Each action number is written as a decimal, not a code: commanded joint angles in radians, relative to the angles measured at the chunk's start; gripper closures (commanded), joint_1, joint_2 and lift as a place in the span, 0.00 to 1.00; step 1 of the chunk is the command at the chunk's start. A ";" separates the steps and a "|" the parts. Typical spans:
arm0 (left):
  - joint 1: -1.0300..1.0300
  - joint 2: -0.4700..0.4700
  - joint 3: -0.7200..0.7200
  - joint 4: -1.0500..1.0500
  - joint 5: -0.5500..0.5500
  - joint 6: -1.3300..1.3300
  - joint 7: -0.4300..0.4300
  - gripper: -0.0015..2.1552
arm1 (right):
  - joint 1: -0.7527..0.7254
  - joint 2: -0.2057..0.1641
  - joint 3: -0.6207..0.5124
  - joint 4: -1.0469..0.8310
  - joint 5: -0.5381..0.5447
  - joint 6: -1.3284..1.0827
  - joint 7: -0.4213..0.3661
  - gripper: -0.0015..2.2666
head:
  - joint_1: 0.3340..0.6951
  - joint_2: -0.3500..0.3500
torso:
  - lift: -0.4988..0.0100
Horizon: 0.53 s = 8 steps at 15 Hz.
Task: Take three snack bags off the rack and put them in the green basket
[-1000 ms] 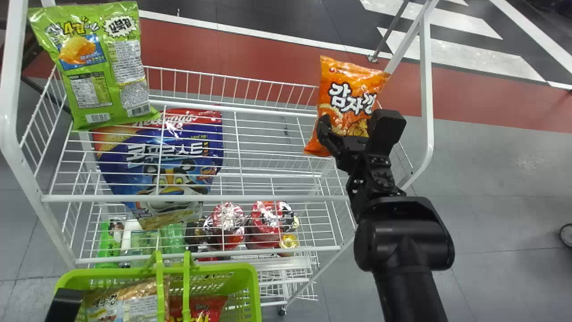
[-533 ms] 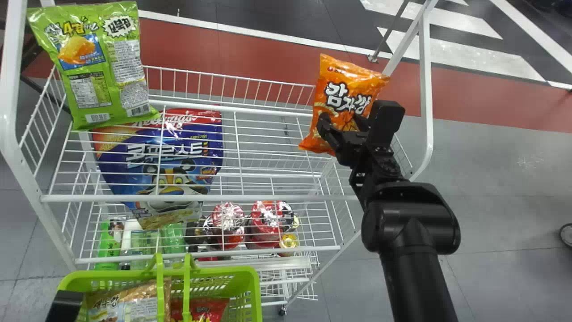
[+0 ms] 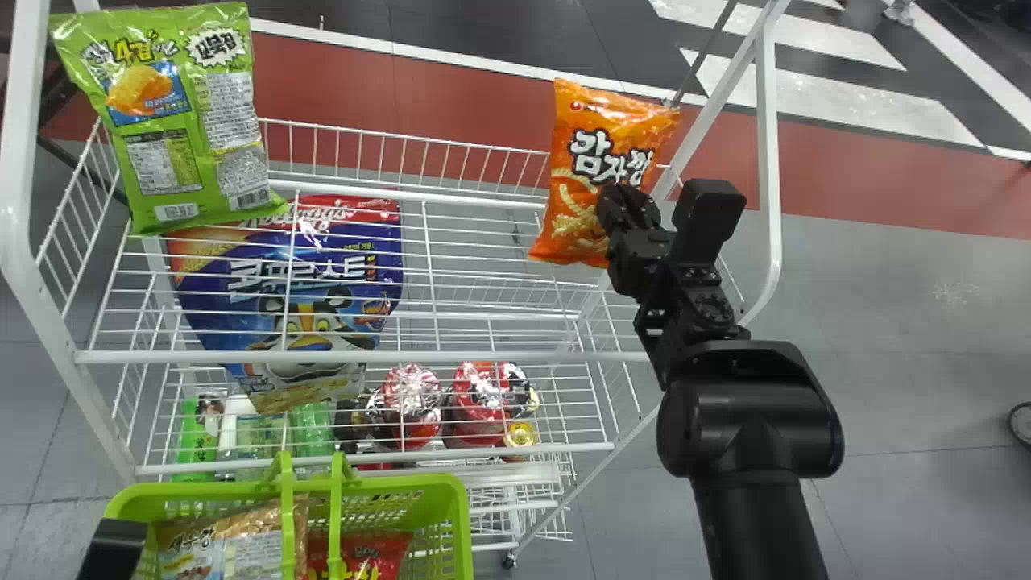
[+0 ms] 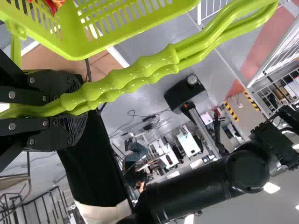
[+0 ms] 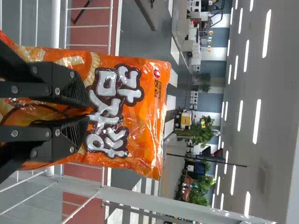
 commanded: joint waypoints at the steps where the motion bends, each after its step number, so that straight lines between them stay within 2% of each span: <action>1: -0.001 0.001 0.002 -0.002 0.000 0.002 0.000 0.89 | 0.028 0.000 -0.002 -0.031 -0.002 -0.035 -0.001 0.99 | 1.00 0.00 | 0.93; 8: -0.003 0.001 0.000 -0.003 0.002 0.002 0.000 0.89 | 0.151 0.006 -0.020 -0.207 -0.042 -0.059 -0.001 0.99 | 1.00 0.00 | 0.93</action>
